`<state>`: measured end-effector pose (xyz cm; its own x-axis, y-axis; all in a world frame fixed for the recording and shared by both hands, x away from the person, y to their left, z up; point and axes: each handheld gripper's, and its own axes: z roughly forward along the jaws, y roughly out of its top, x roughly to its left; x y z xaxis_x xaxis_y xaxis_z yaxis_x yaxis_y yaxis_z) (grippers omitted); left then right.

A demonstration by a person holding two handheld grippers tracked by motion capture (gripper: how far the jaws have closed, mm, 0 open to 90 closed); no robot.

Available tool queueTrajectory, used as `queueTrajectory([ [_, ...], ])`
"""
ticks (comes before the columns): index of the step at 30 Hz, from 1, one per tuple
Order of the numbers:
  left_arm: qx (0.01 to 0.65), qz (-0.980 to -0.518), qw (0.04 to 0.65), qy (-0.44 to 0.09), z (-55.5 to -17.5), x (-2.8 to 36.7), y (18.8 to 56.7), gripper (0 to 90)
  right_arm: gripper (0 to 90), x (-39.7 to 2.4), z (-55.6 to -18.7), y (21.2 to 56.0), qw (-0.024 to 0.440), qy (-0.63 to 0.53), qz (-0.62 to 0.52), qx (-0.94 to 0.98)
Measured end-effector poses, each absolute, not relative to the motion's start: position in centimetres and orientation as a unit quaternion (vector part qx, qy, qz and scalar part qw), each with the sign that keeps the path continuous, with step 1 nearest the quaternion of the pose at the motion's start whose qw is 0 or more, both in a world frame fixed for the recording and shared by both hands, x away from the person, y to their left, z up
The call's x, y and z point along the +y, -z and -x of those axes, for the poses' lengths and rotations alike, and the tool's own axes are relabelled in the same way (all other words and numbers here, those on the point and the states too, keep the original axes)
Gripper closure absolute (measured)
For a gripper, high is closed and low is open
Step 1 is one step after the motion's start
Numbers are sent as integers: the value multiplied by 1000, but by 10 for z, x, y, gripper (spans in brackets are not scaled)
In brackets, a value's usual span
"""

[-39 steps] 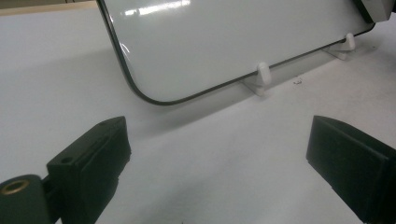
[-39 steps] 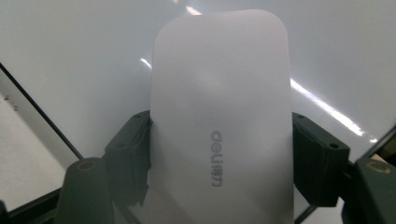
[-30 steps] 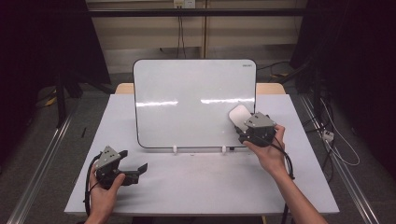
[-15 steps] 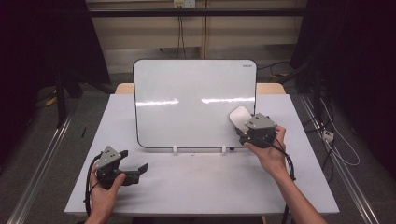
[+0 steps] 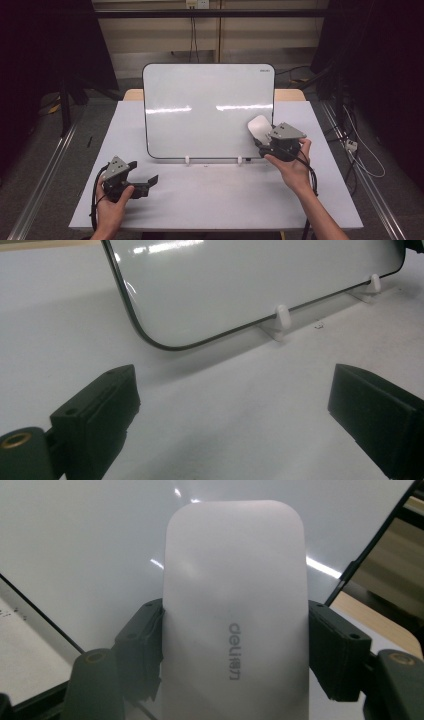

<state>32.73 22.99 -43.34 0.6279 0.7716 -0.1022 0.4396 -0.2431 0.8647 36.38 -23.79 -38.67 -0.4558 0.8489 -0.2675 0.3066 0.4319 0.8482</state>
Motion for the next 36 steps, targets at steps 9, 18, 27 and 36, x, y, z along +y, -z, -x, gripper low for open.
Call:
queueTrajectory([
  [9,394,-766,476,-176,-328,228,433,61,310,-244,-368,371,369,-398,-385,746],
  [18,395,-765,476,-179,-326,228,432,62,310,-228,-367,369,364,-407,-365,754],
  [27,390,-770,473,-175,-328,229,433,62,310,-210,-371,370,355,-407,-347,767],
  [36,389,-769,477,-174,-328,230,432,61,310,-184,-376,366,350,-414,-329,773],
])
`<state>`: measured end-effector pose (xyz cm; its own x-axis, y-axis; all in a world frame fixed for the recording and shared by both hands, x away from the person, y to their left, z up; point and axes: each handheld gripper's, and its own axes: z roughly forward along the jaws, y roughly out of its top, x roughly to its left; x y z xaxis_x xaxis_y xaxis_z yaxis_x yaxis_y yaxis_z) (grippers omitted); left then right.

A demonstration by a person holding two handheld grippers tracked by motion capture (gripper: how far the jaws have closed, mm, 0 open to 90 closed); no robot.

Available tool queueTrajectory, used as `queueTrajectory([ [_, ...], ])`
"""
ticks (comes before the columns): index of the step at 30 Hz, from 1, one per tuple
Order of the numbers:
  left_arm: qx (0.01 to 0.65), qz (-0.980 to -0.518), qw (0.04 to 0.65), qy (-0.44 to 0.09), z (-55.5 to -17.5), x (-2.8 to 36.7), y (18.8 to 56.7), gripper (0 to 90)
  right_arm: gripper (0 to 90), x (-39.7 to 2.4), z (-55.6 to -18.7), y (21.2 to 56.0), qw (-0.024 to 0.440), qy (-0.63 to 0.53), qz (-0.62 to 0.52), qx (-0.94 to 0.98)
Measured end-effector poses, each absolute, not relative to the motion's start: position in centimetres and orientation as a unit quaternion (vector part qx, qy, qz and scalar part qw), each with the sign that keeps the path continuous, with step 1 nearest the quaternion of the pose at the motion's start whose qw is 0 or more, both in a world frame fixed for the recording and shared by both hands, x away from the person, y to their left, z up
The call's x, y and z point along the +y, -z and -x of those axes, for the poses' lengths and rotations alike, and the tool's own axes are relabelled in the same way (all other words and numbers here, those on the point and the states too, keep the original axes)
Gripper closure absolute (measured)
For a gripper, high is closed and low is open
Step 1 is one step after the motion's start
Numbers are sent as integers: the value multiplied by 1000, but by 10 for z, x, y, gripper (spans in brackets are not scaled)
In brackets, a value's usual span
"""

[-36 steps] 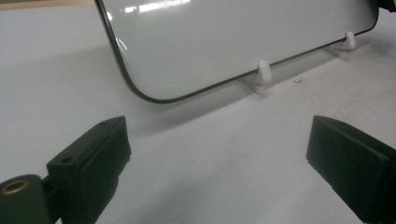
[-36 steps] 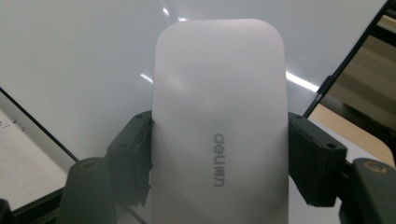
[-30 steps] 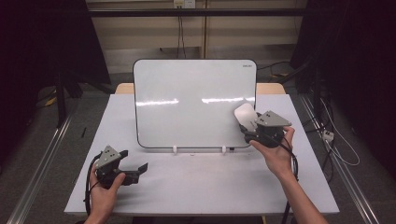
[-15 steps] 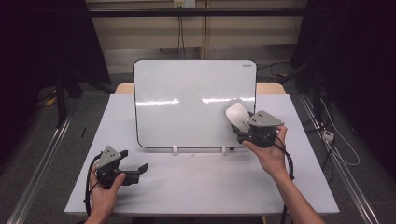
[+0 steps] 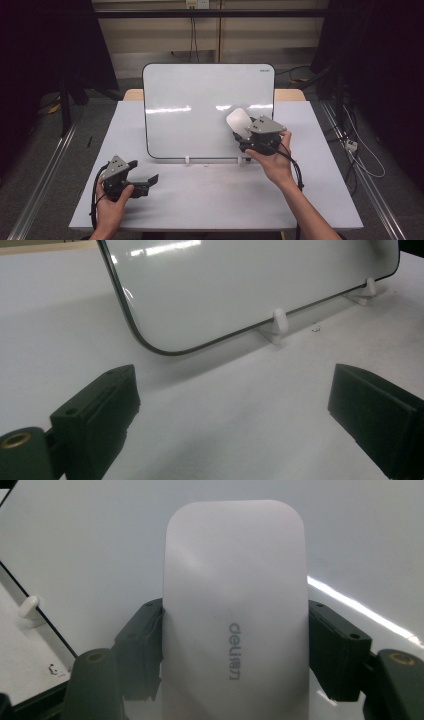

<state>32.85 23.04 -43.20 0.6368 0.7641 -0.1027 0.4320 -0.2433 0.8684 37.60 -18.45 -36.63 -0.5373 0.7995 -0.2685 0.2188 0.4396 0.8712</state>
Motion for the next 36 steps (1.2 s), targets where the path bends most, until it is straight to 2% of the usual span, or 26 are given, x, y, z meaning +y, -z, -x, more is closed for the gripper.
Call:
queueTrajectory([
  [19,397,-764,476,-180,-327,231,431,60,310,-142,-394,366,343,-426,-298,783],
  [36,395,-765,477,-178,-326,231,431,60,310,-129,-414,353,354,-425,-297,778],
])
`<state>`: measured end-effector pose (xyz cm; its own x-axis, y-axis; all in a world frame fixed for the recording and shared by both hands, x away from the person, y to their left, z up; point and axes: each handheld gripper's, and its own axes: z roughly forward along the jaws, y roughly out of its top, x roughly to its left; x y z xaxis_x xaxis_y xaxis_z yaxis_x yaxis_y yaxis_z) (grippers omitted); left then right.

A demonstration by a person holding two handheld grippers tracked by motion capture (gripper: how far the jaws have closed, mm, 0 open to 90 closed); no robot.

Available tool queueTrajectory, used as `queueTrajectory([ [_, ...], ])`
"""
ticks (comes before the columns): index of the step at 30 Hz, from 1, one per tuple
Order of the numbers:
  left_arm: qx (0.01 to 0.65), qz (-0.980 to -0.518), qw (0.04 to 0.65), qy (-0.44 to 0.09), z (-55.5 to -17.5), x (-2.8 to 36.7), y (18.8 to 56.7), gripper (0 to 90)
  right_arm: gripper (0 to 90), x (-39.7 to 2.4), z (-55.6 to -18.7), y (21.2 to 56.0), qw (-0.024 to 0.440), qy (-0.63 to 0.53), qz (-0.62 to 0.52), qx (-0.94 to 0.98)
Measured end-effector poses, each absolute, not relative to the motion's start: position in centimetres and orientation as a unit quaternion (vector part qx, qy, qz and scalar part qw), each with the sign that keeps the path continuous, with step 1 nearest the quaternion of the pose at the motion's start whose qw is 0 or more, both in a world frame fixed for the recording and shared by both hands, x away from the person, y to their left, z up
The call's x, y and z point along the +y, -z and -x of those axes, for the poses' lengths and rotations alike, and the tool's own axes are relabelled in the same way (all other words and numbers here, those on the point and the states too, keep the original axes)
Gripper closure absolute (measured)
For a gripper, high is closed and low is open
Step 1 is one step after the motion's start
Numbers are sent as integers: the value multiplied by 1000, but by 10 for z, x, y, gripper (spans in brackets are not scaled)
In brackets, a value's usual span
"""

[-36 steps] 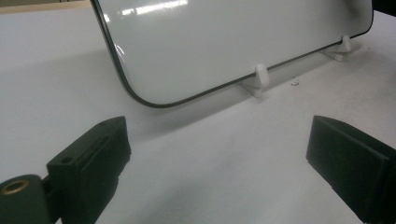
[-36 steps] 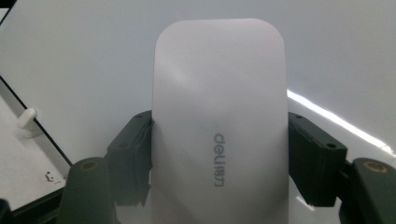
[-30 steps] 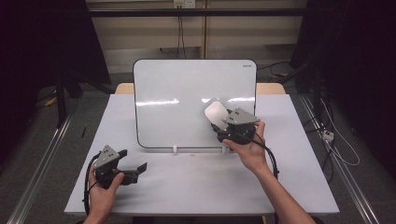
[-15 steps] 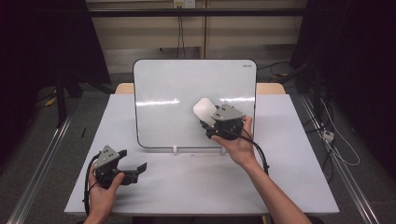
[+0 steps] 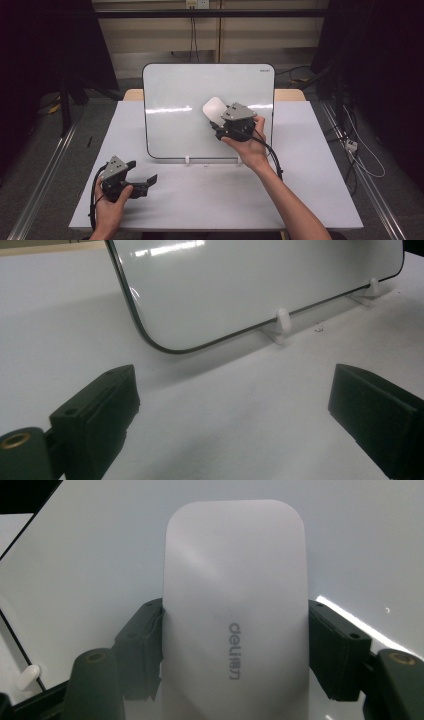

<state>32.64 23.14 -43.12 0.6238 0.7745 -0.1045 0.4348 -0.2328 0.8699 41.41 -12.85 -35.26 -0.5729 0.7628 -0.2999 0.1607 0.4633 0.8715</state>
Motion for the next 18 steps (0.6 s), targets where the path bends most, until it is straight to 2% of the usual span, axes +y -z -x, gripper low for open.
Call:
queueTrajectory([
  [18,395,-765,476,-178,-327,232,431,60,310,-120,-429,352,358,-413,-297,783],
])
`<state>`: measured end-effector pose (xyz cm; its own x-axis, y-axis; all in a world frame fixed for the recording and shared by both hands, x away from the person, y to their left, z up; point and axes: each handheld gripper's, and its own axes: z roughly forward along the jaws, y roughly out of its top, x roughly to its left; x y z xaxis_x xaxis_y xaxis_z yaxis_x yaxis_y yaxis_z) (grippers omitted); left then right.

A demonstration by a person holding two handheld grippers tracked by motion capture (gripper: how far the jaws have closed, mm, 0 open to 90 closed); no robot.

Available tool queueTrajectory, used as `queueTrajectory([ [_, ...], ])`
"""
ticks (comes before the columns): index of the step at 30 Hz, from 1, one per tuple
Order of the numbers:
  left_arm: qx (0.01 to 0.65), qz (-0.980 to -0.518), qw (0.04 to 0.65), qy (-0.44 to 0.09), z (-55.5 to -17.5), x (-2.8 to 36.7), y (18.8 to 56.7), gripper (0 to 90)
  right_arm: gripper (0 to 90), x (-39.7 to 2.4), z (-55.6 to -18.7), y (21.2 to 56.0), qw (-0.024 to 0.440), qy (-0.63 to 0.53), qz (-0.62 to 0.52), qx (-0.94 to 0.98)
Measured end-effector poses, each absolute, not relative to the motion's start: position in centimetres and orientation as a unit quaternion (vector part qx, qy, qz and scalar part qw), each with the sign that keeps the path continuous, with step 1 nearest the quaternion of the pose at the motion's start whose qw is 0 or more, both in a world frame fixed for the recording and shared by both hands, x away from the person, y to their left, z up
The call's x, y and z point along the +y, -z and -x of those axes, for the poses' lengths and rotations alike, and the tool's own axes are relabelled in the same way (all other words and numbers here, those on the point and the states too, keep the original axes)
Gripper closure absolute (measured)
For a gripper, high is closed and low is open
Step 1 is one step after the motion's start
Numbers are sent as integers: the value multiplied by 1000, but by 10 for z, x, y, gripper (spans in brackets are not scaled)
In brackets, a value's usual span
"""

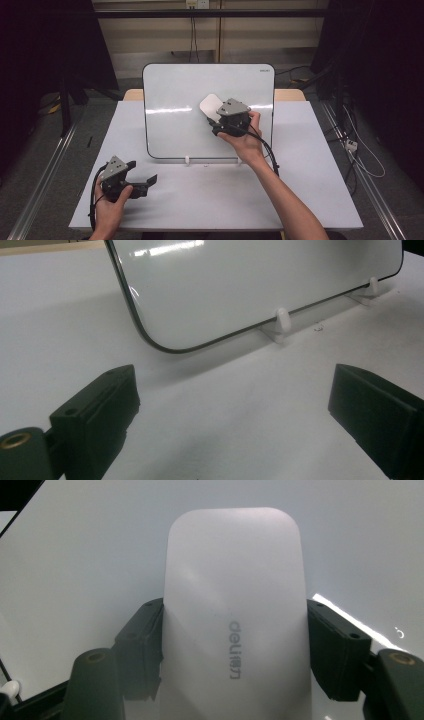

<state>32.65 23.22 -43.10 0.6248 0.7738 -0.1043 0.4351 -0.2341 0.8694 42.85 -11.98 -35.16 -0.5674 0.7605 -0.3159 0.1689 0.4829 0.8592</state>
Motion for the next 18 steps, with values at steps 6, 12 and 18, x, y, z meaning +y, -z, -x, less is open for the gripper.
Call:
queueTrajectory([
  [6,394,-765,477,-177,-327,233,431,60,310,-117,-430,353,364,-404,-294,786],
  [12,394,-766,477,-177,-326,233,431,60,301,-114,-431,354,367,-395,-292,790],
  [18,395,-764,477,-178,-326,234,431,60,292,-111,-433,359,372,-390,-293,790],
])
